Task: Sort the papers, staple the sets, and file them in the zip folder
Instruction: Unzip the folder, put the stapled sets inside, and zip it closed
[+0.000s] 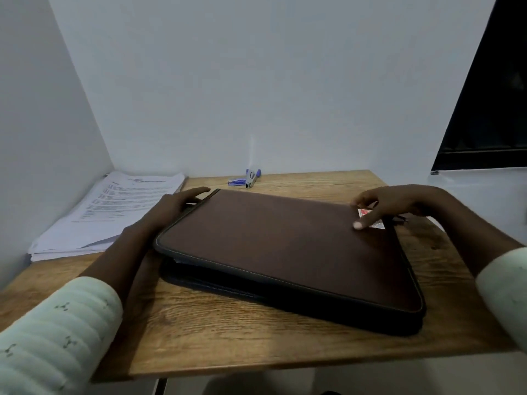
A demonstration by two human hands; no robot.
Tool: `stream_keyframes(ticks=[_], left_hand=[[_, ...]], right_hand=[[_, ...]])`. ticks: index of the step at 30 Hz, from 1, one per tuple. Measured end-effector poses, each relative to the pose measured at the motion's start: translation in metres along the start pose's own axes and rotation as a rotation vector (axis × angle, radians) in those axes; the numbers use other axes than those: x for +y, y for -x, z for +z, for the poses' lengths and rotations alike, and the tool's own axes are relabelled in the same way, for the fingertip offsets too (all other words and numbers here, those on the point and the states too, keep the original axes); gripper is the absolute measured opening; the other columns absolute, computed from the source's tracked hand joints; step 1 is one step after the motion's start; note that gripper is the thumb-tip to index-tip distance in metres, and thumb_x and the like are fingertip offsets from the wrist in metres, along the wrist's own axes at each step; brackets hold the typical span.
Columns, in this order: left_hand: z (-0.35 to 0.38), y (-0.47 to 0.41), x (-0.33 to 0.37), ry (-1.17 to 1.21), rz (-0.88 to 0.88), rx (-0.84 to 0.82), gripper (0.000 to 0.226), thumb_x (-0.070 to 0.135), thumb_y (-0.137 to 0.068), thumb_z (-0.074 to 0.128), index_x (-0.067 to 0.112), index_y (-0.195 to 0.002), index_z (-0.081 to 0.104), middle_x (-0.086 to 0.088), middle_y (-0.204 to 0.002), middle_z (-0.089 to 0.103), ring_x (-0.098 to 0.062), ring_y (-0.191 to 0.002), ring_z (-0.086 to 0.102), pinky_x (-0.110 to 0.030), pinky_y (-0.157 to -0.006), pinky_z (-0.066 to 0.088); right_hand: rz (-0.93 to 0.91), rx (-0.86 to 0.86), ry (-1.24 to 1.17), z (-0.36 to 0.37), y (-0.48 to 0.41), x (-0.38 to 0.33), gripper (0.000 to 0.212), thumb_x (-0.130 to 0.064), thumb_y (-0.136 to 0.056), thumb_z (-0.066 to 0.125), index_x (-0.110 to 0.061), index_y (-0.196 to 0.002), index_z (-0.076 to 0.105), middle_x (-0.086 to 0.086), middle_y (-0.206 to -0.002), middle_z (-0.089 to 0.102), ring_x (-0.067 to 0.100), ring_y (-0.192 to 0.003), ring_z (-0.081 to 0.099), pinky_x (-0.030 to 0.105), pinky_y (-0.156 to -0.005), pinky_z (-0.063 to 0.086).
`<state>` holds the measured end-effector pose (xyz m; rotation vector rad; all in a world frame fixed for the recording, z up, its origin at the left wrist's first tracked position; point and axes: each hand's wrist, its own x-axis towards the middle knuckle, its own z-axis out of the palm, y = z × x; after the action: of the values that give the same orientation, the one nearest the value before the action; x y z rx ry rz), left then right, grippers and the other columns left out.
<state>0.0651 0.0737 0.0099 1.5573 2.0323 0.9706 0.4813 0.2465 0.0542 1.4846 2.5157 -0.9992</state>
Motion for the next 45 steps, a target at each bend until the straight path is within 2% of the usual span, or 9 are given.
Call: stream_keyframes(ticks=[4, 8, 17, 25, 29, 32, 35, 41, 45], left_hand=[[-0.006, 0.000, -0.004, 0.280, -0.122, -0.010, 0.036, 0.003, -0.104, 0.041, 0.024, -0.128, 0.058, -0.008, -0.112, 0.070, -0.027, -0.123, 0.058, -0.028, -0.094, 0.047], [-0.003, 0.001, 0.013, 0.299, -0.141, -0.027, 0.035, 0.031, -0.104, 0.047, 0.024, -0.138, 0.051, -0.013, -0.129, 0.059, -0.024, -0.118, 0.058, -0.031, -0.092, 0.047], [-0.002, -0.004, 0.077, 0.481, 0.033, 0.032, 0.045, 0.034, -0.097, 0.060, 0.023, -0.140, 0.049, -0.011, -0.129, 0.060, -0.027, -0.123, 0.058, -0.043, -0.102, 0.049], [-0.002, 0.010, 0.110, 0.896, 0.078, -0.031, 0.059, 0.059, -0.096, 0.047, 0.019, -0.139, 0.047, -0.015, -0.129, 0.062, -0.030, -0.111, 0.068, -0.057, -0.089, 0.055], [0.015, 0.014, 0.100, 0.976, -0.134, -0.122, 0.070, 0.063, -0.082, 0.059, 0.013, -0.129, 0.046, -0.023, -0.123, 0.062, -0.033, -0.100, 0.072, -0.051, -0.078, 0.060], [0.027, 0.014, 0.082, 0.791, -0.301, -0.075, 0.039, 0.015, -0.088, 0.071, 0.010, -0.121, 0.051, -0.018, -0.114, 0.063, -0.021, -0.075, 0.069, -0.028, -0.054, 0.059], [0.033, 0.013, 0.062, 0.714, -0.411, -0.072, 0.055, -0.013, -0.085, 0.065, 0.009, -0.132, 0.047, -0.017, -0.102, 0.063, -0.023, -0.076, 0.064, -0.030, -0.047, 0.058], [0.033, 0.012, 0.057, 0.657, -0.406, -0.114, 0.047, -0.016, -0.086, 0.061, 0.011, -0.123, 0.048, -0.015, -0.086, 0.065, -0.023, -0.059, 0.064, -0.037, -0.054, 0.061], [0.037, 0.008, 0.055, 0.613, -0.412, -0.126, 0.027, -0.012, -0.088, 0.060, 0.007, -0.107, 0.055, -0.017, -0.088, 0.064, -0.022, -0.060, 0.061, -0.036, -0.056, 0.061]], right_hand=[[0.014, -0.065, 0.007, 0.005, -0.002, -0.012, 0.093, -0.066, -0.026, 0.090, -0.018, -0.104, 0.073, 0.000, -0.106, 0.073, 0.022, -0.098, 0.065, 0.032, -0.081, 0.051], [-0.040, 0.014, -0.285, 0.008, 0.006, -0.006, 0.089, -0.049, -0.034, 0.096, -0.001, -0.105, 0.072, 0.014, -0.106, 0.074, 0.035, -0.106, 0.067, 0.046, -0.098, 0.049], [-0.110, 0.525, -0.579, -0.053, 0.077, -0.050, 0.052, -0.005, -0.057, 0.082, 0.004, -0.106, 0.070, 0.027, -0.106, 0.069, 0.023, -0.066, 0.072, 0.025, -0.053, 0.059], [-0.269, 1.152, 0.093, -0.011, 0.155, -0.147, 0.039, -0.015, -0.060, 0.082, -0.036, -0.092, 0.073, -0.001, -0.097, 0.072, 0.020, -0.098, 0.064, 0.033, -0.085, 0.053], [-0.417, 1.003, 0.337, 0.093, 0.144, -0.173, 0.025, -0.020, -0.073, 0.068, -0.030, -0.096, 0.070, -0.007, -0.097, 0.065, 0.022, -0.094, 0.059, 0.034, -0.078, 0.049], [-0.565, 0.600, 0.473, 0.167, 0.132, -0.176, 0.024, -0.018, -0.084, 0.064, -0.024, -0.107, 0.061, -0.001, -0.115, 0.052, 0.018, -0.102, 0.046, 0.037, -0.081, 0.045], [-0.581, 0.367, 0.459, 0.193, 0.115, -0.167, 0.031, -0.031, -0.087, 0.063, -0.024, -0.117, 0.058, 0.000, -0.123, 0.049, 0.019, -0.109, 0.042, 0.042, -0.090, 0.043], [-0.439, 0.405, -0.071, 0.130, 0.057, -0.140, 0.011, -0.040, -0.084, 0.071, -0.030, -0.084, 0.072, -0.017, -0.086, 0.070, -0.010, -0.079, 0.061, 0.009, -0.074, 0.048], [-0.013, 0.593, 0.005, 0.072, 0.008, -0.072, 0.021, -0.049, -0.083, 0.068, -0.027, -0.086, 0.067, -0.002, -0.103, 0.071, 0.020, -0.100, 0.064, 0.032, -0.086, 0.050]])
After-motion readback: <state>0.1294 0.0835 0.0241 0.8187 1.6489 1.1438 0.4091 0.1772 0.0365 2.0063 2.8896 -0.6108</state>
